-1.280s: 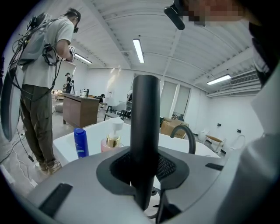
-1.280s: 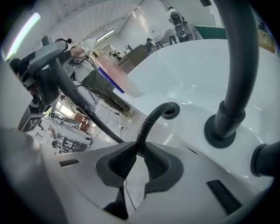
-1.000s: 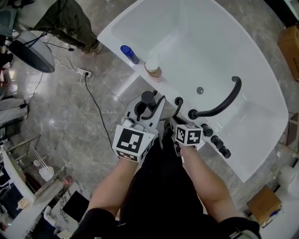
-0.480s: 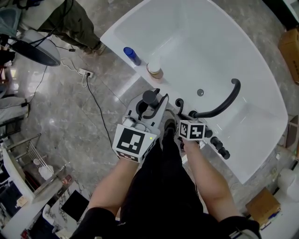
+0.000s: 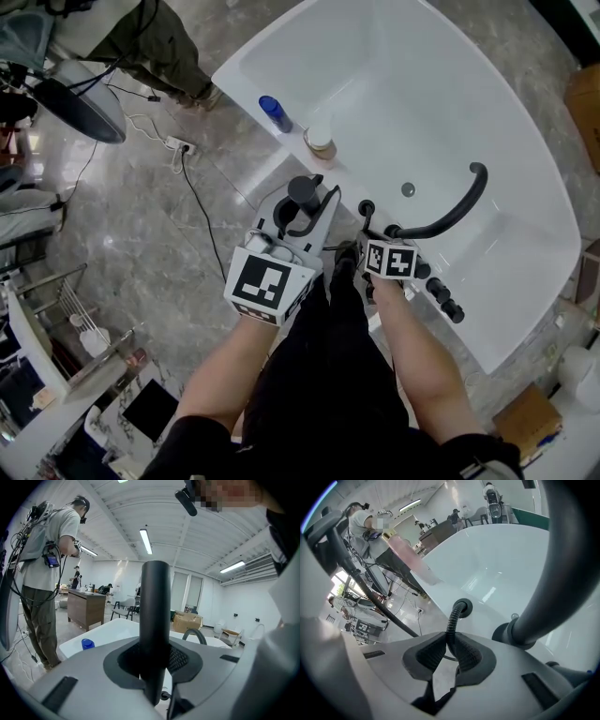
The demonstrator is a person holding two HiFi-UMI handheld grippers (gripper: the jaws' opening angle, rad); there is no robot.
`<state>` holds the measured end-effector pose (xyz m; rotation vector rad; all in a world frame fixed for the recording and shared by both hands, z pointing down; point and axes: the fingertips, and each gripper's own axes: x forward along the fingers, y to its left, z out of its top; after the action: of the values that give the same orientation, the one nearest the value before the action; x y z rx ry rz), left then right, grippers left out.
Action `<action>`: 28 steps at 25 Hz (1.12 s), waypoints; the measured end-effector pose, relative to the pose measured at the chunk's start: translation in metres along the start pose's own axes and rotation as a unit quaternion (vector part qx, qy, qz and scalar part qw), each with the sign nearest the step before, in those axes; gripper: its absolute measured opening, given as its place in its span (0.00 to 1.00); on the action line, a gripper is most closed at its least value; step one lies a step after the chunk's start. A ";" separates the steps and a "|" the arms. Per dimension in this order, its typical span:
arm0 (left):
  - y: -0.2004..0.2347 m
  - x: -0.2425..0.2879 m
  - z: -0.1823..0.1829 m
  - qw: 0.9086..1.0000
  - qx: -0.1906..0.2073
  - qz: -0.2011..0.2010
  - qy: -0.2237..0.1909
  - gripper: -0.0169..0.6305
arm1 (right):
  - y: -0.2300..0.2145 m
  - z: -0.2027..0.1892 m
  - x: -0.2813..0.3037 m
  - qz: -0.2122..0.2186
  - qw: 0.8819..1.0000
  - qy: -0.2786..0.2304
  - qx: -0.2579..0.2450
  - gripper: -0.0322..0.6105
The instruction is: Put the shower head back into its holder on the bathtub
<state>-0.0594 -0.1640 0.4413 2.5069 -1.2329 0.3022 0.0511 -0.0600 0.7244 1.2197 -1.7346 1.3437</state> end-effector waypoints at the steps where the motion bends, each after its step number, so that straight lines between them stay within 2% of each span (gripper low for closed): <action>1: -0.001 0.001 0.000 1.000 0.000 0.000 0.000 0.19 | 0.000 0.006 -0.001 -0.003 1.000 -0.005 -0.004 0.16; 7: -0.007 0.005 -0.002 1.000 0.001 -0.006 -0.004 0.19 | -0.001 0.030 -0.003 -0.017 0.999 -0.028 -0.021 0.16; 13: -0.008 0.008 -0.003 1.000 0.001 -0.006 -0.013 0.19 | -0.007 0.041 0.002 -0.047 0.997 -0.056 -0.005 0.16; 17: -0.009 0.014 -0.018 1.000 0.000 -0.011 -0.002 0.19 | -0.013 0.048 0.009 -0.066 0.995 -0.077 -0.001 0.17; 19: -0.009 0.017 -0.027 1.000 -0.005 -0.014 0.001 0.19 | -0.010 0.049 0.013 -0.058 0.994 -0.092 -0.010 0.20; 21: -0.009 0.018 -0.036 1.000 -0.007 -0.016 0.005 0.19 | -0.002 0.046 0.014 -0.043 0.994 -0.097 -0.018 0.25; 25: -0.013 0.019 -0.050 1.000 -0.007 -0.024 0.013 0.19 | 0.009 0.018 0.002 -0.029 0.995 -0.092 -0.038 0.28; 28: -0.015 0.023 -0.055 1.000 -0.009 -0.029 0.004 0.19 | 0.006 -0.013 0.000 -0.029 0.996 -0.081 -0.038 0.28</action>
<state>-0.0358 -0.1510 0.4969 2.5187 -1.1513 0.2863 0.0443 -0.0472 0.7258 1.3574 -1.8295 1.1609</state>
